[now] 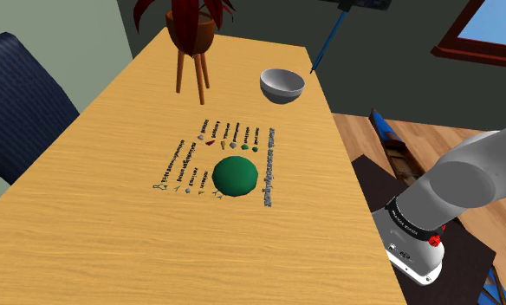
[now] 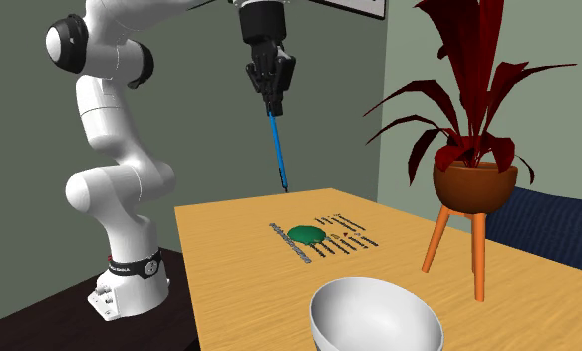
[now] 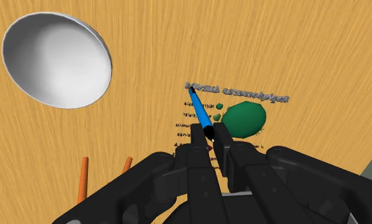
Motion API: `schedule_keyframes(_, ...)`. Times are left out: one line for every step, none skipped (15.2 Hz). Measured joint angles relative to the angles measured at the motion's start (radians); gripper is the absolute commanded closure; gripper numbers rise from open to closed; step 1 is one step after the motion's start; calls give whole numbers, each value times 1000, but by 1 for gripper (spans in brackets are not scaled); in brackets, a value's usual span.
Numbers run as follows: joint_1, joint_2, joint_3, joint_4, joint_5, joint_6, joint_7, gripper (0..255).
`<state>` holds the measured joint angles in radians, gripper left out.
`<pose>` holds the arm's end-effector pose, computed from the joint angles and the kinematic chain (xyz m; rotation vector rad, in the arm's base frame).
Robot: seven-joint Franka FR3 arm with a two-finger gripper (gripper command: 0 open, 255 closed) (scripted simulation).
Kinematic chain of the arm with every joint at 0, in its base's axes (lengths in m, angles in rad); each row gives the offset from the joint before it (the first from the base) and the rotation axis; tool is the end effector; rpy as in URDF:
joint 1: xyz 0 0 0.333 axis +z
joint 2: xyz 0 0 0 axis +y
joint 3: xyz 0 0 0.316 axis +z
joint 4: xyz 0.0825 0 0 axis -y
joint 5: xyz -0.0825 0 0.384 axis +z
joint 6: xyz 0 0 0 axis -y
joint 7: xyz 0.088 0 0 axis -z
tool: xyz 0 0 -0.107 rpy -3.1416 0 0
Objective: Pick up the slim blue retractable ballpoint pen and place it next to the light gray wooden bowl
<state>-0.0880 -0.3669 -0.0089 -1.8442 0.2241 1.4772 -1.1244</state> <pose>0.4264 -0.0167 0.6715 -2.5534 -1.4774 -0.1921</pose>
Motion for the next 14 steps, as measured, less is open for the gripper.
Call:
schedule_keyframes(0, -3, 1, -17, 0, 14, -2, 255)
schedule_keyframes(0, -8, 2, -34, 0, 26, -3, 255)
schedule_keyframes(0, -13, 3, -52, 0, 39, -5, 255)
schedule_keyframes(0, -15, 3, -67, 0, 52, -9, 255)
schedule_keyframes(0, -18, 4, -82, 0, 63, -11, 255)
schedule_keyframes(0, -24, 5, -101, 1, 76, -13, 255)
schedule_keyframes(-1, -27, 5, -118, 1, 89, -16, 255)
schedule_keyframes(-1, -31, 5, -135, 1, 102, -20, 255)
schedule_keyframes(-1, -32, 5, -152, 1, 118, -24, 255)
schedule_keyframes(-1, -37, 6, -166, 1, 127, -24, 255)
schedule_keyframes(-1, -39, 7, -180, 2, 138, -26, 255)
schedule_keyframes(-1, -44, 7, -199, 2, 152, -29, 255)
schedule_keyframes(-1, -43, 9, -211, 2, 165, -31, 255)
schedule_keyframes(-1, -45, 9, -228, 3, 180, -34, 255)
